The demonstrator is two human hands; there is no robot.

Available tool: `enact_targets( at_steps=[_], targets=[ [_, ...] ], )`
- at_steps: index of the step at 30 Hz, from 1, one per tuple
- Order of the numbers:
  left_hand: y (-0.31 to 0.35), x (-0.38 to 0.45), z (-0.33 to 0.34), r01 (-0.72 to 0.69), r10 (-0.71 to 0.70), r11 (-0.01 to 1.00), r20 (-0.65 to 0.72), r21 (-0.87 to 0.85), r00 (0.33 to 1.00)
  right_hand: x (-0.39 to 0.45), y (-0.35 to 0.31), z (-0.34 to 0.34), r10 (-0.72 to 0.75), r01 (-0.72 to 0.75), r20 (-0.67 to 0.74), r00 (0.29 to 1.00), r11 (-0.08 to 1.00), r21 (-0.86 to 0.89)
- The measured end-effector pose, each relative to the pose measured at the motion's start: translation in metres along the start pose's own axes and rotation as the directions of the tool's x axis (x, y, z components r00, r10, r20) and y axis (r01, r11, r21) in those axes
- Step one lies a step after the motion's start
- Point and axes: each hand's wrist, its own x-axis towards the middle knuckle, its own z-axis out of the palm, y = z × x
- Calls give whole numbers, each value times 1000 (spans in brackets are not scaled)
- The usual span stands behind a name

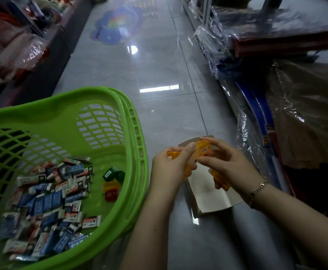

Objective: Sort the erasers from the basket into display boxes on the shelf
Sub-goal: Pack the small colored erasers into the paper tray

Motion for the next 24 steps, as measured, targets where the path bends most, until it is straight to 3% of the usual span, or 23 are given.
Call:
enact_targets(
  at_steps=[5,9,16,24],
  targets=[
    [3,0,-2,32,-34,998,52,46,998,0,-1,-3,21,-21,13,1000,1000,11],
    [-3,-1,-2,74,-63,992,104,-98,993,3,-1,-2,108,-111,23,994,982,156],
    [-10,-1,-3,39,-2,975,165,-221,986,4,1,0,131,-138,52,990,974,178],
    [-15,4,-8,-51,55,988,21,-148,998,5,7,-6,183,-186,68,981,981,51]
  ],
)
